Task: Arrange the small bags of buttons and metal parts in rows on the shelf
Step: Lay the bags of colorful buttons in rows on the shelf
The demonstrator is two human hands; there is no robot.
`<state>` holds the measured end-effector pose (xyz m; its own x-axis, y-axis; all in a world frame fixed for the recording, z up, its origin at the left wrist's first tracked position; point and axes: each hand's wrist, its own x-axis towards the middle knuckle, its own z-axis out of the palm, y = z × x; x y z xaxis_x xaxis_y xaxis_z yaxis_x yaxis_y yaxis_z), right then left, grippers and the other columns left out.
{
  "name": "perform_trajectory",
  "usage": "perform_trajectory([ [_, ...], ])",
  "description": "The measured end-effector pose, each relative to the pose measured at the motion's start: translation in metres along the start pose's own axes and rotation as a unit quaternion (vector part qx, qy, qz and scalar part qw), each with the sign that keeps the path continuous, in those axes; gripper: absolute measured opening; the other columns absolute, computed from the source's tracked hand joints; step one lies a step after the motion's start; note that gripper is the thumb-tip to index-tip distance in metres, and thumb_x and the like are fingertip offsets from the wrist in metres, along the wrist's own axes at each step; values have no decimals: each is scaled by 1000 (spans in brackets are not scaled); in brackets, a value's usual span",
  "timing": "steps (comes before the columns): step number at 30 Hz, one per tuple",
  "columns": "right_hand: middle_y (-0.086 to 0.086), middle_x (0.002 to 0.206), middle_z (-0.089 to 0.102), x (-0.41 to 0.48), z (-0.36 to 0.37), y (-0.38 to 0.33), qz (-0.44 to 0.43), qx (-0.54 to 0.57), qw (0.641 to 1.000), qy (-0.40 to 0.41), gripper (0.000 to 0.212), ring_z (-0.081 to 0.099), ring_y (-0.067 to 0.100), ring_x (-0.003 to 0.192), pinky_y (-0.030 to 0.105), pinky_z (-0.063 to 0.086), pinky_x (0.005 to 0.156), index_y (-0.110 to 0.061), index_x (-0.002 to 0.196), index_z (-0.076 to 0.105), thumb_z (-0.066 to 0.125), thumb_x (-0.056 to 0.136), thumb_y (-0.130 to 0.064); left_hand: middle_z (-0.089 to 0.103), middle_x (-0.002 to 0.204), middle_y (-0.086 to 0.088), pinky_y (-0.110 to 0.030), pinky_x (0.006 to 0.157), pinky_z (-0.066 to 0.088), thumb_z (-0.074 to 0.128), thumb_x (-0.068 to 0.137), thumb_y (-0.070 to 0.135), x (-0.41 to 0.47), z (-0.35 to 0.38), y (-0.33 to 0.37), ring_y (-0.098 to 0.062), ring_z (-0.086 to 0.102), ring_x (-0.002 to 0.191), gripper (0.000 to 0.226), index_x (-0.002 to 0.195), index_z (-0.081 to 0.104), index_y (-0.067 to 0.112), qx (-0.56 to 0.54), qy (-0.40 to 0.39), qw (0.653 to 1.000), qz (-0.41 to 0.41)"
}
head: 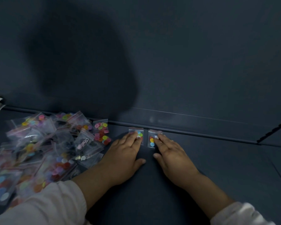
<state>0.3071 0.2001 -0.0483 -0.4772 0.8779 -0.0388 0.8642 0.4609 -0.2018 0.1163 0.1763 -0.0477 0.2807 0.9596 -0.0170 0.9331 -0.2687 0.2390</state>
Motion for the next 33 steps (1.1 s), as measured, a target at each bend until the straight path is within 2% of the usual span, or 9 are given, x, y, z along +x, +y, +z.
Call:
perform_trajectory([
  [5,-1,158,3,1,-5,-9,9,19,1000,14,57,5,12,145,22,-1,115,-19,149,14,30,99,-41,-9,159,2,-30,116,3,39,93,54,-6,-9,-2,-14,-7,146,76,151,1,22,-19,17,999,-20],
  [9,1,157,12,10,-6,-33,-10,24,999,44,59,10,17,145,23,-1,113,-19,148,23,25,93,-43,0,160,-3,-34,116,2,40,93,51,-16,-19,-16,-19,-1,146,73,151,8,19,18,65,996,-60],
  [12,3,155,23,25,-5,-59,-42,44,997,51,56,20,21,142,29,7,115,-20,144,33,31,91,-40,29,152,-13,-46,114,19,50,89,48,-21,-28,-40,-31,26,140,70,146,31,11,72,71,991,-93],
  [14,3,154,26,38,-4,-76,-75,45,995,51,53,21,22,142,30,7,115,-20,142,37,33,93,-37,56,131,-16,-50,102,37,52,79,49,-24,-30,-59,-36,50,123,64,129,54,7,104,81,985,-110],
  [19,1,155,23,74,3,-111,-108,43,993,26,47,14,22,144,31,4,116,-22,145,32,38,98,-26,68,109,-13,-48,86,49,35,76,53,-44,-32,-92,-33,63,102,64,107,69,9,155,60,976,-144],
  [25,-1,156,20,99,17,-123,-97,0,995,1,50,13,20,144,28,5,115,-22,146,28,39,97,-23,67,115,-14,-50,89,47,34,76,52,-57,-35,-111,-33,63,107,66,113,67,9,154,36,978,-137],
  [29,-1,155,24,86,25,-123,-100,-14,995,10,46,15,20,144,30,3,115,-21,143,35,41,98,-26,66,117,-13,-49,94,45,35,73,51,-61,-38,-115,-33,61,109,67,117,65,10,144,46,980,-125],
  [31,1,151,34,76,29,-122,-98,-14,995,27,43,22,24,142,32,3,114,-19,138,44,45,96,-25,65,117,-11,-46,99,33,36,72,48,-61,-41,-109,-34,60,111,63,115,65,11,142,60,982,-106],
  [33,4,137,53,62,29,-122,-94,-30,994,53,40,42,28,132,38,15,109,-17,126,57,56,86,-23,68,113,-7,-46,98,23,39,72,46,-61,-41,-99,-32,60,111,55,105,70,14,152,57,983,-88],
])
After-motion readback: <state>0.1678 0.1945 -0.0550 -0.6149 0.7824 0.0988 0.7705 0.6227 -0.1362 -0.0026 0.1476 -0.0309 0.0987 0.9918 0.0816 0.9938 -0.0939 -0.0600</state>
